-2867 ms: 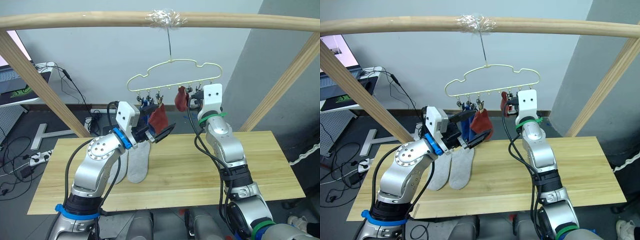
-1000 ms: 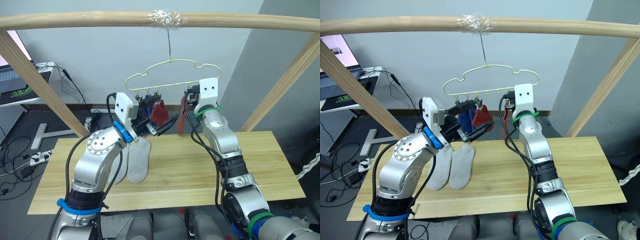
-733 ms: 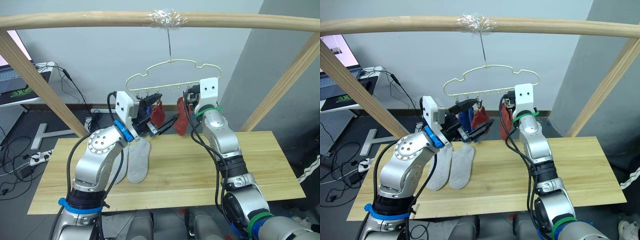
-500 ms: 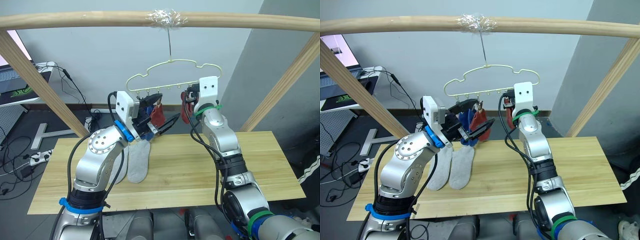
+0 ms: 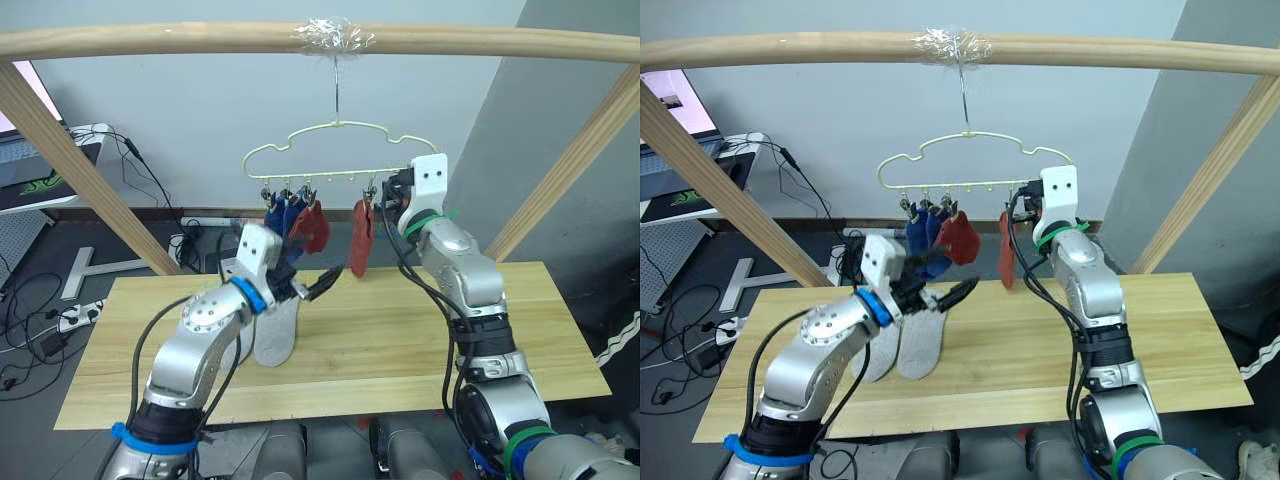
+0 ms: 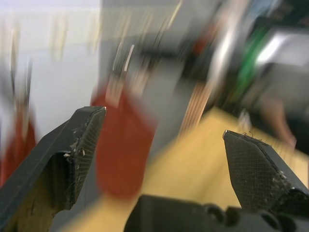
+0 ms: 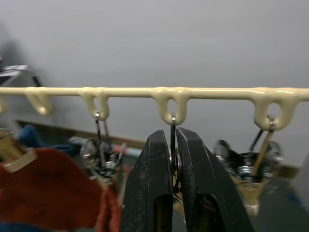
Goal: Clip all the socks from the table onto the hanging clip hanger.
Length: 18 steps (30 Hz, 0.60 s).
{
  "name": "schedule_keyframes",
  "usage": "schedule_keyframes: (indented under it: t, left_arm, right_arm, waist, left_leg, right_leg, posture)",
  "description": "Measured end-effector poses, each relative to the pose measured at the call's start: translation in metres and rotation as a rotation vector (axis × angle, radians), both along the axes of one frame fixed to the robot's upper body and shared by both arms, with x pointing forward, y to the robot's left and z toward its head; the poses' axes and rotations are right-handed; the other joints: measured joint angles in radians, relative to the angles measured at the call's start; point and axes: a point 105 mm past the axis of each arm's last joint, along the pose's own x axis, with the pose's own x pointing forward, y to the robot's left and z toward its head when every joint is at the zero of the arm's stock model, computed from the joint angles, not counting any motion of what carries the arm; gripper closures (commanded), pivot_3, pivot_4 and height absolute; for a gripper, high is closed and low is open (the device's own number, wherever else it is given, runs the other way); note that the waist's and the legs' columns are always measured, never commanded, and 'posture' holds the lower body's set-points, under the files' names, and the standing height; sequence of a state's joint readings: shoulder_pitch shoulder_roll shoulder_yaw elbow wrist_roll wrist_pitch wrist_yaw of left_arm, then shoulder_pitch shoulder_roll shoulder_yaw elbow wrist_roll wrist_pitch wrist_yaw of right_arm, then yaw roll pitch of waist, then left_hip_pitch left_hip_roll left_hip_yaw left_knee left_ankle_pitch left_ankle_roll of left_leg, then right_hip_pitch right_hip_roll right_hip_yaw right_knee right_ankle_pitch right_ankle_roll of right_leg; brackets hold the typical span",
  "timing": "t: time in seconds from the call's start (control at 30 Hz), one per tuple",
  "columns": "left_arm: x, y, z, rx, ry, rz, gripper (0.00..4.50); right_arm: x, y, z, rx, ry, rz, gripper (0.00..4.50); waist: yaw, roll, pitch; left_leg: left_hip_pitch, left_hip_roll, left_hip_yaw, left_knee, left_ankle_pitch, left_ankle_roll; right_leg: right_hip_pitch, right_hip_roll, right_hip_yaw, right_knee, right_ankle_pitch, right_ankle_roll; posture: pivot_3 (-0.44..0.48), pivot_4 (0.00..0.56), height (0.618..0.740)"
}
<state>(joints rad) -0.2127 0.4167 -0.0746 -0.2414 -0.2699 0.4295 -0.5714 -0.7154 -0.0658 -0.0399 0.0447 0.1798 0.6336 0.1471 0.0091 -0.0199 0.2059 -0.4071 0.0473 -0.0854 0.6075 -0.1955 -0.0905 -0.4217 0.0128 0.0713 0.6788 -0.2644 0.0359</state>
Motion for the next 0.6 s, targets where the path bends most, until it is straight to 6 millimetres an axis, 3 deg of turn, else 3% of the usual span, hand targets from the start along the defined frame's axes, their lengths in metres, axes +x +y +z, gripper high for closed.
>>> schedule_keyframes:
  t: [0.13,0.27,0.6]
  left_arm:
    - [0.008,0.049,-0.061,0.145,0.164,0.219,0.03]
    - [0.011,0.077,-0.087,0.176,0.232,0.336,0.03]
    - [0.029,0.051,-0.120,0.126,0.328,0.316,0.03]
  right_arm:
    - [-0.011,-0.007,0.000,-0.012,0.045,0.040,4.50]
    - [-0.017,-0.011,0.002,-0.009,0.063,0.044,4.50]
    - [-0.019,-0.015,0.002,-0.015,0.085,0.016,4.50]
  waist:
    - [-0.002,0.000,0.000]
    - [0.001,0.000,0.000]
    - [0.007,0.000,0.000]
  left_leg:
    - [0.000,0.000,0.000,0.000,0.000,0.000]
    - [-0.001,0.000,0.000,0.000,0.000,0.000]
    - [-0.001,0.000,0.000,0.000,0.000,0.000]
  right_leg:
    - [0.000,0.000,0.000,0.000,0.000,0.000]
    - [0.000,0.000,0.000,-0.001,0.000,0.000]
    - [0.000,0.000,0.000,-0.002,0.000,0.000]
  posture:
    - [0.168,0.189,0.740]
    - [0.166,0.190,0.740]
    - [0.116,0.184,0.740]
